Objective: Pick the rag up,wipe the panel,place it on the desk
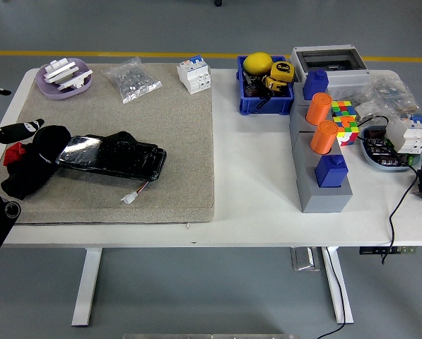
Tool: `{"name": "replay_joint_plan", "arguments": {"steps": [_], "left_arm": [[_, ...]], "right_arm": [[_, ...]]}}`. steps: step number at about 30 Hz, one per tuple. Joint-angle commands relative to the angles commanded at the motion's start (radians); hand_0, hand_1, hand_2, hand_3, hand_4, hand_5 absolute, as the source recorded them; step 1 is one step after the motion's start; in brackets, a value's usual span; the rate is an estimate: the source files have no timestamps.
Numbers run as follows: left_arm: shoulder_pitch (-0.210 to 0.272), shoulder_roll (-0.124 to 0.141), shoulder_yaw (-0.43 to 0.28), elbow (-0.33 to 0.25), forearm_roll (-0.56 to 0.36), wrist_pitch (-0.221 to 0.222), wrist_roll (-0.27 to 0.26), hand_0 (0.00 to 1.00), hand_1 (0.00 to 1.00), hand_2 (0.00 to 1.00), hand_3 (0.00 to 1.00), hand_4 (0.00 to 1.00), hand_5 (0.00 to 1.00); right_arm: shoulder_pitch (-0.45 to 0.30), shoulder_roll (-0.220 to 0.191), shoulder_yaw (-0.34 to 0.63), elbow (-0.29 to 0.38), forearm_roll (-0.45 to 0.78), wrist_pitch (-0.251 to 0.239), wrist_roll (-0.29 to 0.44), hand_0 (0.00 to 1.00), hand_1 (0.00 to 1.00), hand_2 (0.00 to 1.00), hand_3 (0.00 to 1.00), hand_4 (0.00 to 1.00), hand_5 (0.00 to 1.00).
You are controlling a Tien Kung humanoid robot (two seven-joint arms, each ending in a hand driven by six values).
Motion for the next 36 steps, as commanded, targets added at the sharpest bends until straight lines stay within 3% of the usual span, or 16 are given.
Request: {"name": "replay_joint_plan", "arguments": {"steps": [19, 30, 36], "left_arm": [[0.081, 0.012, -0.004, -0.034, -0.007, -0.001, 0.006, 0.755, 0.823, 0.832, 0.709, 0.89, 0.285], [0.13, 0.005, 0.017, -0.038, -0.022, -0.003, 0.009, 0.753, 0.819, 0.83, 0.694, 0.88, 0.274], [0.13, 0.014, 0.031, -0.04, -0.028, -0.004, 0.01, 0.753, 0.819, 0.83, 0.69, 0.877, 0.273]], "right_arm": [[-0.04, 0.023, -0.198, 0.003, 0.137, 0.019, -0.01, 0.755, 0.603, 0.611, 0.558, 0.941, 0.469], [-0.069, 0.021, -0.234, 0.011, 0.148, 0.023, -0.01, 0.756, 0.604, 0.613, 0.558, 0.943, 0.47], [-0.083, 0.015, -0.181, 0.015, 0.107, 0.014, -0.012, 0.756, 0.604, 0.62, 0.56, 0.943, 0.471]]}}
